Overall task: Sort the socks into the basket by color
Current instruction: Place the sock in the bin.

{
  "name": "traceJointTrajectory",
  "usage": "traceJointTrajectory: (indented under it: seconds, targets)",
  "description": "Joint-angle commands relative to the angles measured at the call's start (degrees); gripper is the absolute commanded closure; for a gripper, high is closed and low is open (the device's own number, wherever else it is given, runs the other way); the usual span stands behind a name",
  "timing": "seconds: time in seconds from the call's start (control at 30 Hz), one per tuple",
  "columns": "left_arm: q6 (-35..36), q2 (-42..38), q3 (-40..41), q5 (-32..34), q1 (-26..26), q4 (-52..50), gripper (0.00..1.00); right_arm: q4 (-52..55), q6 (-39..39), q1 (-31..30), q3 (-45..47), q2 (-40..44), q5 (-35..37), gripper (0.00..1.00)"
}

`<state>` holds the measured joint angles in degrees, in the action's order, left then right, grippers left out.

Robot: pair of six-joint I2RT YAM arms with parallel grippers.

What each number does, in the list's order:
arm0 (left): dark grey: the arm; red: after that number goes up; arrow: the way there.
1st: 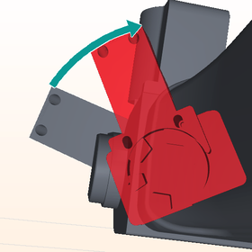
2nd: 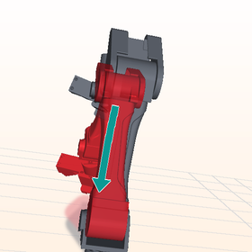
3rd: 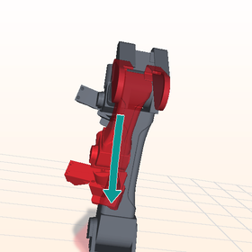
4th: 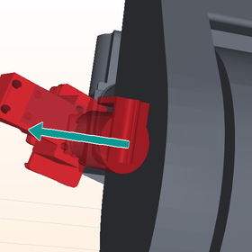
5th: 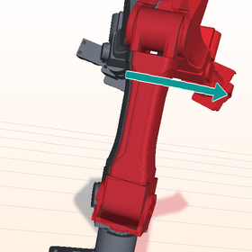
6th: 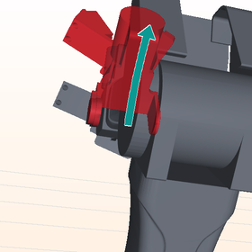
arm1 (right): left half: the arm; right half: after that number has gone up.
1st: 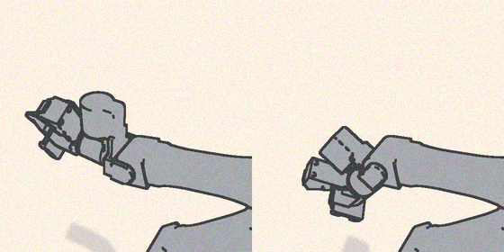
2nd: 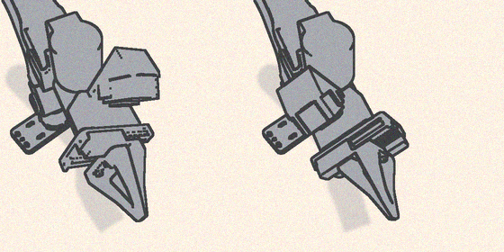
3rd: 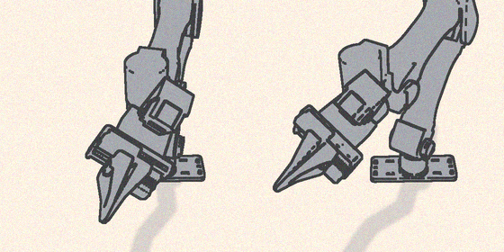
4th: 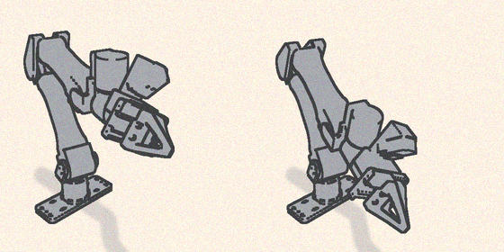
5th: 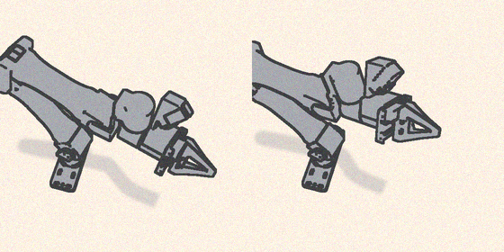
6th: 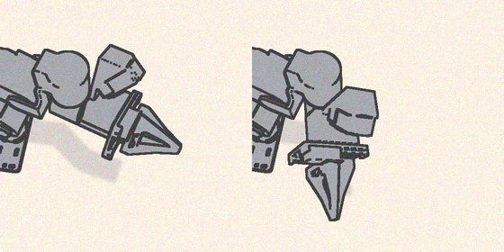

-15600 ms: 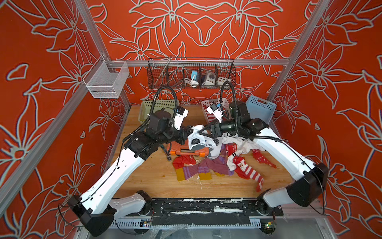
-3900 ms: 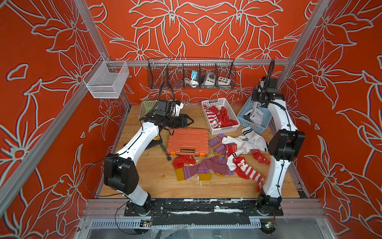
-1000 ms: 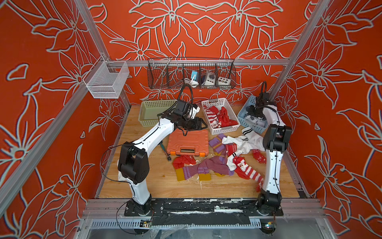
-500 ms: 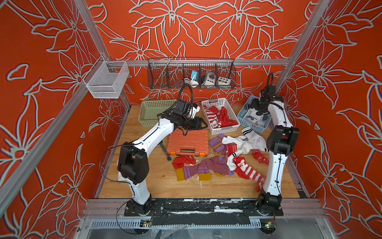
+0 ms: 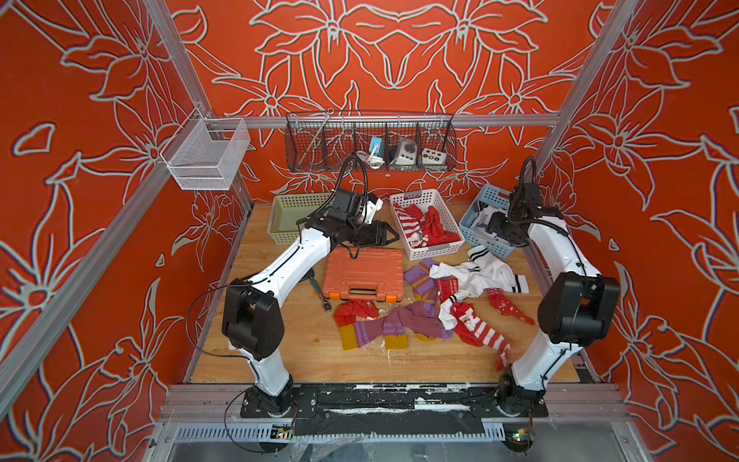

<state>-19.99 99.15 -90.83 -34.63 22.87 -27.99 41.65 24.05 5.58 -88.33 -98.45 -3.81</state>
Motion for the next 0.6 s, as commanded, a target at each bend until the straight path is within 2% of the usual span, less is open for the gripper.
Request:
traceJointTrajectory:
  seconds: [0.0,0.1,0.23,0.4,0.57]
  targets:
    - [1.53,-2.27,0.72,-1.12,-0.37,1.0,0.36,-0.13,2.3,-0.55,6.47,5.29,5.9,0.35]
    - [1.33,-2.55,1.61,-1.51,-0.7,1.74,0.36,-1.58,0.74,-0.68,11.48,7.47,7.88,0.34]
    - [0.92,-2.71,2.31,-2.17,-0.81,2.32,0.36,-2.62,-2.48,-0.66,11.72,5.29,9.25,0.33]
    - [0.97,-3.44,3.67,-2.17,-0.99,2.68,0.36,-1.69,-5.41,-0.67,9.07,1.04,6.05,0.33]
    - [0.76,-4.06,5.18,-2.33,-1.42,3.28,0.36,-1.25,-5.77,-0.88,11.08,0.18,2.61,0.37]
